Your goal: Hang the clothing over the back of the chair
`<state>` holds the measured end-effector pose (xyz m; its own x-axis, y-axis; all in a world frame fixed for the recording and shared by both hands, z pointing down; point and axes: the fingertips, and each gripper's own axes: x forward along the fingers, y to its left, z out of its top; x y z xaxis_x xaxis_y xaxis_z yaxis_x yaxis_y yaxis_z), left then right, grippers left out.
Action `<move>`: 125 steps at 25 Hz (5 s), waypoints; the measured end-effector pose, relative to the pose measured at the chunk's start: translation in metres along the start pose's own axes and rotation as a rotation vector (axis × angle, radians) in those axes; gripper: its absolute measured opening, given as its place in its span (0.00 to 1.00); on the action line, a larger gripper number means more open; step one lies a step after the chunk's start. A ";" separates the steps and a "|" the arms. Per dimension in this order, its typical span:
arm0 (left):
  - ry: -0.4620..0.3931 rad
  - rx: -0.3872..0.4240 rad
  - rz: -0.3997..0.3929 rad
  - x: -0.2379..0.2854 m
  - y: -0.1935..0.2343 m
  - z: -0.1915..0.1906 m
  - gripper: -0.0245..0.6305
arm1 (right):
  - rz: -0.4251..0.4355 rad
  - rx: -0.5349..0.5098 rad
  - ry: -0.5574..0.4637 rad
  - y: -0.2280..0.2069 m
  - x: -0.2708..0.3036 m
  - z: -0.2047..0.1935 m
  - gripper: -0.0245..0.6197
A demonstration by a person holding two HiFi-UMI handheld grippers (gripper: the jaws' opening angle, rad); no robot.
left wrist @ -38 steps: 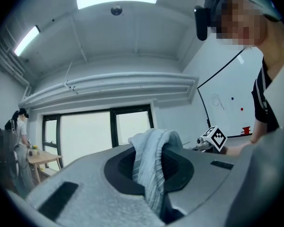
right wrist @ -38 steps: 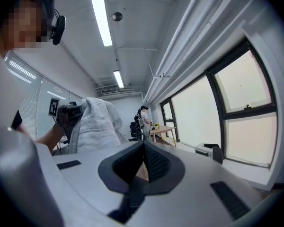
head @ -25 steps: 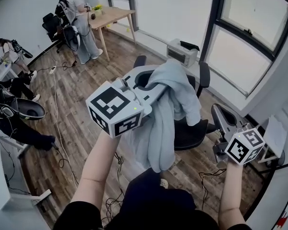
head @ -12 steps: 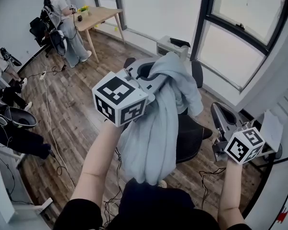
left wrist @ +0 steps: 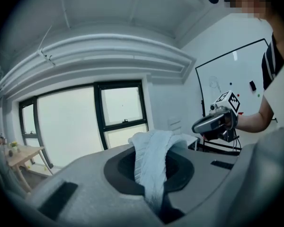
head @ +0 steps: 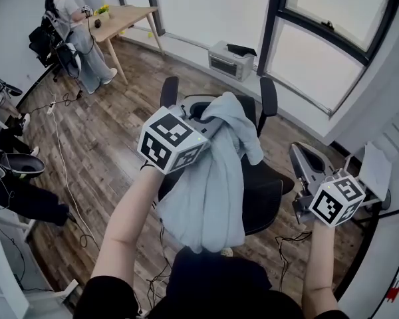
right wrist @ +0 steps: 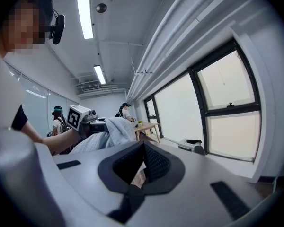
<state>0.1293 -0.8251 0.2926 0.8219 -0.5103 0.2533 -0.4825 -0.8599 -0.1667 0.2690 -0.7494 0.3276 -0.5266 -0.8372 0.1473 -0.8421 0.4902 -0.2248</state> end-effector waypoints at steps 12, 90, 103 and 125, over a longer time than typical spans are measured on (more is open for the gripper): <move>0.283 0.086 -0.261 0.062 -0.021 -0.098 0.06 | -0.060 0.044 0.049 -0.028 0.012 -0.020 0.04; 0.035 -0.263 0.314 -0.149 -0.047 -0.058 0.05 | 0.058 -0.030 0.001 0.059 -0.094 -0.038 0.04; -0.089 -0.301 0.472 -0.209 -0.168 -0.057 0.05 | 0.111 -0.081 -0.016 0.101 -0.184 -0.073 0.04; -0.068 -0.408 0.315 -0.183 -0.384 -0.147 0.05 | 0.029 -0.097 0.003 0.138 -0.279 -0.189 0.04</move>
<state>0.1200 -0.4041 0.4501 0.6291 -0.7547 0.1861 -0.7773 -0.6074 0.1641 0.2776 -0.4019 0.4373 -0.5516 -0.8214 0.1451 -0.8335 0.5359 -0.1348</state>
